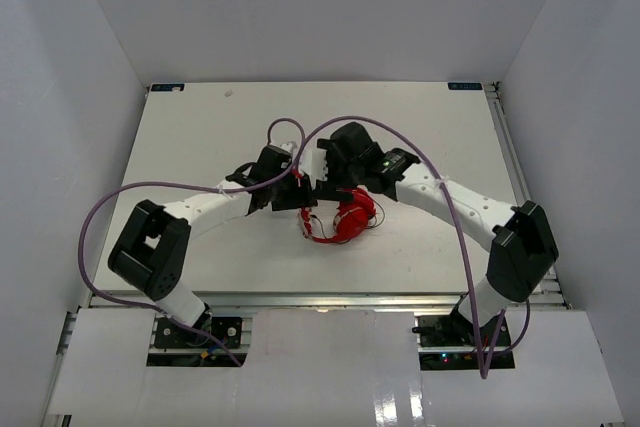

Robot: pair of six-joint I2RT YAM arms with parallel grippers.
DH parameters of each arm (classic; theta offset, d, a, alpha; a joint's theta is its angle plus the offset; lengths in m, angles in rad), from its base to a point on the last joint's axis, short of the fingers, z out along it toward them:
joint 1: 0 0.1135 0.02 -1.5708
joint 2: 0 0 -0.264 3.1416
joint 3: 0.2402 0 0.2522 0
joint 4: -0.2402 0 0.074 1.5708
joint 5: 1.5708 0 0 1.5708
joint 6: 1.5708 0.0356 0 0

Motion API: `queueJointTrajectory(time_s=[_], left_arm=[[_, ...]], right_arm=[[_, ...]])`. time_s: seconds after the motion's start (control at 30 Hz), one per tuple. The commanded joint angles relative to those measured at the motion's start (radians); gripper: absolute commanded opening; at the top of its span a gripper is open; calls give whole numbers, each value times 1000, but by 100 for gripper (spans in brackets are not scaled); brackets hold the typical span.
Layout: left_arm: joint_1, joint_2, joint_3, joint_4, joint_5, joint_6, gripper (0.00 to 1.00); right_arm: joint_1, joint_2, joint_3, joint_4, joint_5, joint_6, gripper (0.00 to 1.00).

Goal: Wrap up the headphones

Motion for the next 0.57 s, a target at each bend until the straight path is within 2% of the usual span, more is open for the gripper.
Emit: queueJointTrajectory(time_s=[0.0, 0.03, 0.1, 0.13, 0.2, 0.27, 0.4, 0.53], left_arm=[[13, -128, 41, -51, -4, 92, 83], [14, -163, 42, -55, 2, 122, 88], [16, -211, 39, -56, 33, 157, 95], [16, -235, 38, -56, 34, 171, 95], [16, -312, 6, -43, 67, 204, 97], [16, -393, -37, -12, 80, 228, 97], [19, -586, -188, 83, 119, 253, 98], [20, -713, -303, 117, 142, 223, 98]], right_arm=[[-204, -131, 83, -12, -319, 258, 97], [-281, -157, 75, -9, -370, 296, 98], [-370, -191, 29, 5, -457, 391, 96], [-410, -207, 25, 7, -458, 397, 96], [-502, -259, -79, 49, -453, 514, 93], [-581, -327, -169, 87, -412, 597, 92], [-612, -469, -364, 181, -188, 713, 90], [-624, -604, -497, 269, -112, 745, 90]])
